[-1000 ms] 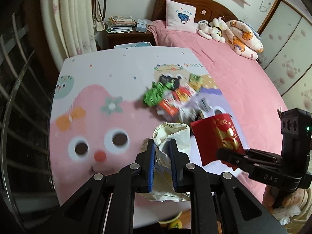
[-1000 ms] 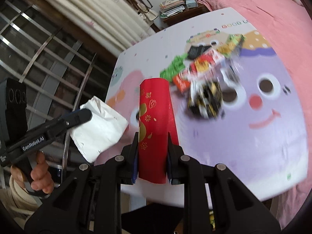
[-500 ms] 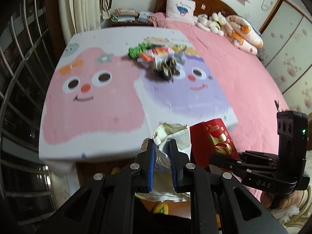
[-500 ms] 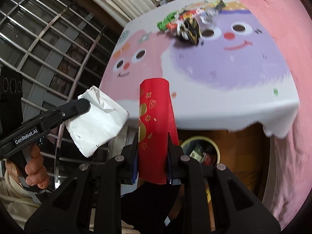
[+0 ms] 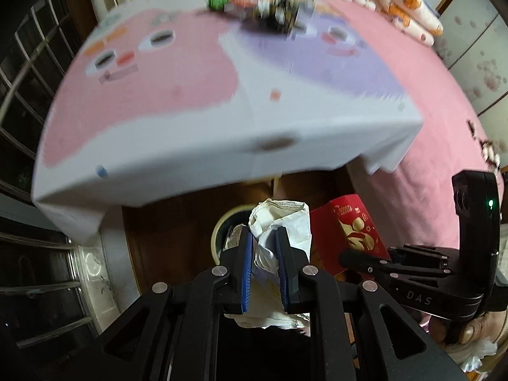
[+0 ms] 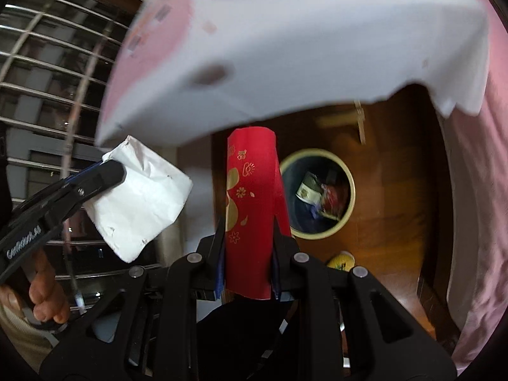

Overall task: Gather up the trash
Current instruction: 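Hold both items over the bin and open both grippers to drop them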

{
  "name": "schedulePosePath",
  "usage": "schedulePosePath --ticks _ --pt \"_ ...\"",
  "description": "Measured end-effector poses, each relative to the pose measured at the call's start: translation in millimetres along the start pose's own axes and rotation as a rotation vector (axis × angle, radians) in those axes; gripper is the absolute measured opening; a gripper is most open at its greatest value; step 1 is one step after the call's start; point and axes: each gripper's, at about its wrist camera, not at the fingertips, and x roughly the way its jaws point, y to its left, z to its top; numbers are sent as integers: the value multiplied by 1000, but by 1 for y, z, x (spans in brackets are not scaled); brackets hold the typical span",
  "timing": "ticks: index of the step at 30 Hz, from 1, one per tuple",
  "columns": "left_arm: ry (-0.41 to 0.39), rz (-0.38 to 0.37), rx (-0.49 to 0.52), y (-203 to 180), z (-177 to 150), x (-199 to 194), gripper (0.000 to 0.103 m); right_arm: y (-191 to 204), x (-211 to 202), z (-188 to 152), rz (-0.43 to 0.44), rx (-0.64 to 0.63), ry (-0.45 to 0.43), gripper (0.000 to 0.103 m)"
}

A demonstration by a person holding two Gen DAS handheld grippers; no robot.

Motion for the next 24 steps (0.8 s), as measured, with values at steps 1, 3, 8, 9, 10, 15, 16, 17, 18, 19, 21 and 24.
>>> schedulePosePath --ticks 1,3,8,9,10,15,16,17,18,19,21,24 --pt "15 5 3 2 -5 15 14 -8 16 -3 -11 9 12 19" --pt "46 6 3 7 -13 49 14 -24 47 -6 -34 28 36 19" --pt "102 10 7 19 -32 132 14 -66 128 -13 -92 109 83 19" --pt "111 9 9 21 -34 146 14 -73 142 -14 -101 123 88 19" --pt "119 10 11 23 -37 164 14 -80 157 -14 -106 135 92 19" --pt "149 16 19 32 -46 222 14 -103 209 -14 -121 176 107 21" --pt "155 18 20 34 -47 231 16 -107 218 -13 -123 186 113 21" --pt "158 19 24 36 -49 238 21 -111 224 -12 -128 194 116 24" --pt "159 21 29 35 -49 244 29 -116 230 -12 -136 203 116 27" --pt "160 21 33 36 -49 248 34 -116 236 -10 -141 207 113 30" --pt "174 17 38 37 -50 256 63 -122 242 -10 -155 212 111 34" --pt "180 31 47 42 -51 263 80 -124 249 -5 -167 218 108 43"
